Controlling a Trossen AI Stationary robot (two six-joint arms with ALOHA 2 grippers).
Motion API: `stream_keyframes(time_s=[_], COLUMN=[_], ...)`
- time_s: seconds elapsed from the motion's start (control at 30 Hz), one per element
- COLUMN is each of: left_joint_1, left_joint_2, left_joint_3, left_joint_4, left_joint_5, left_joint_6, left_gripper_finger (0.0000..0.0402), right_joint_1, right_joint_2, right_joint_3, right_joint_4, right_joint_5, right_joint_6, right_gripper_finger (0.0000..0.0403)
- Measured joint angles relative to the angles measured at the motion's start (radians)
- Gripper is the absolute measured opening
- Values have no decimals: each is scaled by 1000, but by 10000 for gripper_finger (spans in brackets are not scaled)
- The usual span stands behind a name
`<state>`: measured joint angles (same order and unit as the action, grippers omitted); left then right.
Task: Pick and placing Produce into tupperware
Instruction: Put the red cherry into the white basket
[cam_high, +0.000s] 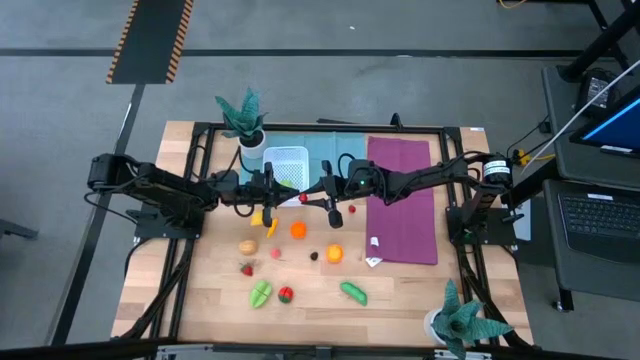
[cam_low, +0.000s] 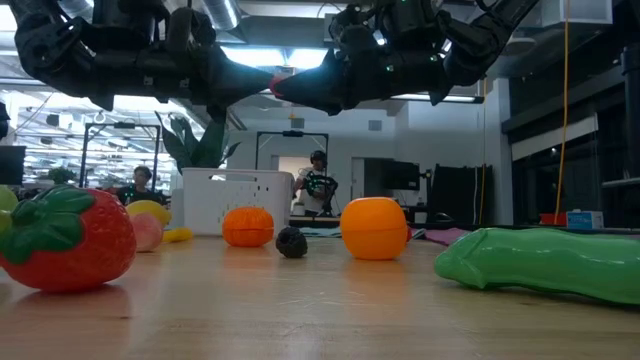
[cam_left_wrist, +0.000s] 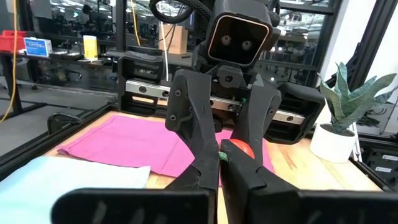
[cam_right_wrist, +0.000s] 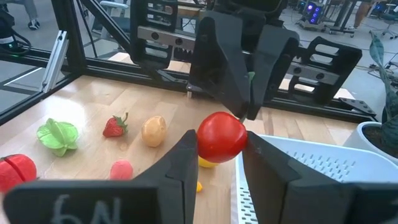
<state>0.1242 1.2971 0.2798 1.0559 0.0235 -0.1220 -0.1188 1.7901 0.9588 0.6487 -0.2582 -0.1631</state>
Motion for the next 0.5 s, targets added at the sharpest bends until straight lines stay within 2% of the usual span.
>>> stream_keyframes(time_s=[0.2, 0.33, 0.5], left_joint_1=[0, 0, 0], left_joint_2=[0, 0, 0], left_joint_3=[0, 0, 0], left_joint_4=[-1, -1, -4], left_joint_5=[0, 0, 0], left_joint_6=[2, 8, 25], left_gripper_finger=[2, 1, 1], right_joint_1=[0, 0, -2], right_joint_2=[0, 0, 0], right_joint_3=[0, 0, 0], right_joint_4=[0, 1, -11], right_joint_5=[0, 1, 2], right_joint_6=[1, 12, 121], right_gripper_finger=[112, 136, 164])
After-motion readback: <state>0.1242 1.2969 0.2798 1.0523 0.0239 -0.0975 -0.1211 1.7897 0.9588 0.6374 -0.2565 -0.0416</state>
